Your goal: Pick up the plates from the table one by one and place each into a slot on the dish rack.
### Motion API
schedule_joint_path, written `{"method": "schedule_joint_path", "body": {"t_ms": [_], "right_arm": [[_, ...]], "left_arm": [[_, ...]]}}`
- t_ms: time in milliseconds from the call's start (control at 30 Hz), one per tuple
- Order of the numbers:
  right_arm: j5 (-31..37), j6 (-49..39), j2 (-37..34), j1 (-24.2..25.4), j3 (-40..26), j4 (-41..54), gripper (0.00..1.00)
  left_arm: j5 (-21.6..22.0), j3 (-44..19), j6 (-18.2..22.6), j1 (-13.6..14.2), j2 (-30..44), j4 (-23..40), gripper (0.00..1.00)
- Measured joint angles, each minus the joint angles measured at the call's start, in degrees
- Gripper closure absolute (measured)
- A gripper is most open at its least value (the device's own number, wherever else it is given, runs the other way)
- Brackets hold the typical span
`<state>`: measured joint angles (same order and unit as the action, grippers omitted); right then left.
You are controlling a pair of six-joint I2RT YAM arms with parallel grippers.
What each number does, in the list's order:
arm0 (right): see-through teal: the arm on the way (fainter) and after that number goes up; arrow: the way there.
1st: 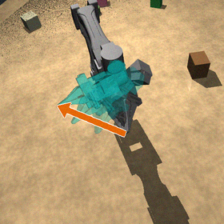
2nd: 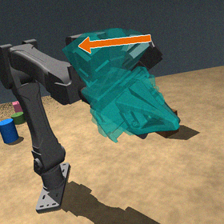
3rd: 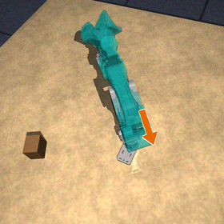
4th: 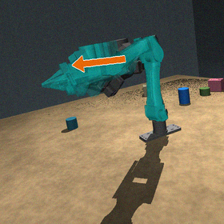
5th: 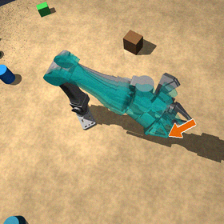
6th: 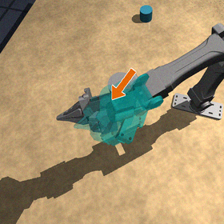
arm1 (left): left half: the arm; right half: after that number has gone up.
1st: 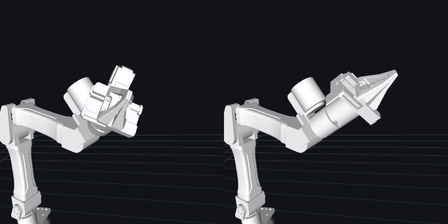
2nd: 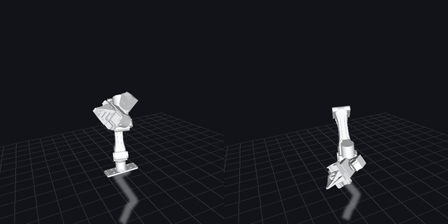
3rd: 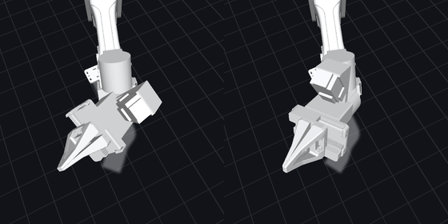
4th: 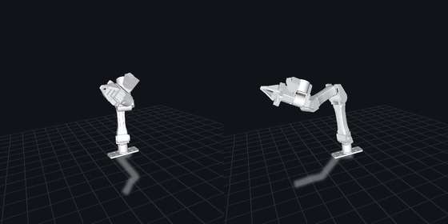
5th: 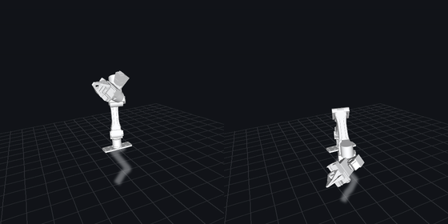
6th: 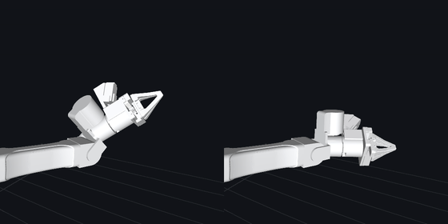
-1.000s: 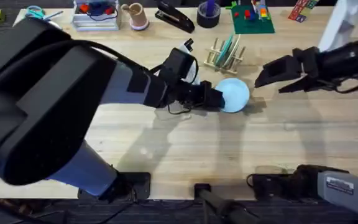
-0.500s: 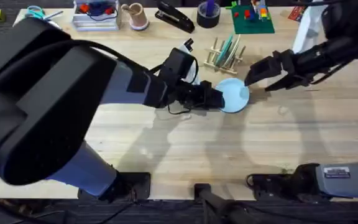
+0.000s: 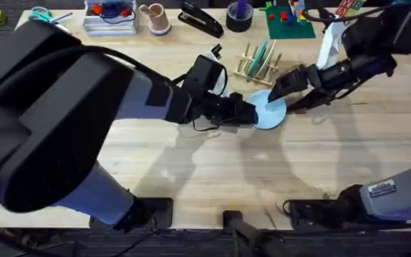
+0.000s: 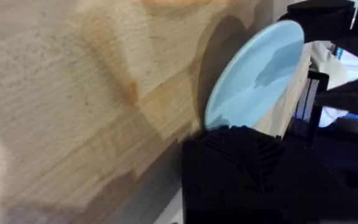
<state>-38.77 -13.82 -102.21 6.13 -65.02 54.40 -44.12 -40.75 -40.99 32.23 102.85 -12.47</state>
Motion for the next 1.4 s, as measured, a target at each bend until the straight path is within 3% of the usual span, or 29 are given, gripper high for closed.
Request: {"method": "schedule_joint_path", "body": {"t_ms": [400, 600, 667, 700, 1200, 1400], "right_arm": [[-1.04, -0.20, -0.03, -4.68, 0.31, -1.89, 0.077], [-1.02, -0.41, -0.03, -4.58, 0.36, -2.09, 0.652], [-0.96, -0.32, -0.03, -4.36, 0.36, -2.16, 0.919], [-0.98, -0.42, -0.03, -4.28, 0.36, -2.09, 0.953], [-1.05, -1.25, 0.11, -3.96, 0.36, -0.63, 0.968], [1.45, -1.22, 5.07, -3.69, 0.38, 2.28, 0.968]], "left_arm": [[0.00, 0.00, 0.00, 0.00, 0.00, 0.00, 0.960], [-0.05, 0.00, -0.02, -0.02, 0.00, 0.03, 0.960], [-0.29, 0.00, -0.04, -0.08, 0.00, 0.07, 0.960], [-0.67, 0.00, -0.04, -0.22, 0.00, 0.07, 0.960], [-0.93, 0.00, -0.48, -0.34, -0.28, 0.90, 0.960], [3.70, 0.05, 0.63, -0.15, -4.83, 7.61, 0.960]]}}
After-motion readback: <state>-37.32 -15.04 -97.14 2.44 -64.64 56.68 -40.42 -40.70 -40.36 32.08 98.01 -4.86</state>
